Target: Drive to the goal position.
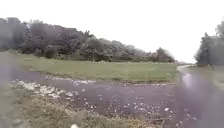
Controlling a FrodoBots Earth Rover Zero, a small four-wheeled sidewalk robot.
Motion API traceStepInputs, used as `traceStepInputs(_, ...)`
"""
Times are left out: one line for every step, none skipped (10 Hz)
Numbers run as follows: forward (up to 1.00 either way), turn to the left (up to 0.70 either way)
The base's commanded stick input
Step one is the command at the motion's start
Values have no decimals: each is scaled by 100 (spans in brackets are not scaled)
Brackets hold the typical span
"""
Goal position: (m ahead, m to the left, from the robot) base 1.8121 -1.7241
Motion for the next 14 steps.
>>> traceStepInputs(70, 35)
traceStepInputs(70, 35)
traceStepInputs(70, 35)
traceStepInputs(70, 35)
traceStepInputs(70, 35)
traceStepInputs(70, 35)
traceStepInputs(70, 35)
traceStepInputs(70, 35)
traceStepInputs(70, 35)
traceStepInputs(70, 35)
traceStepInputs(70, 35)
traceStepInputs(70, 2)
traceStepInputs(70, 1)
traceStepInputs(70, 0)
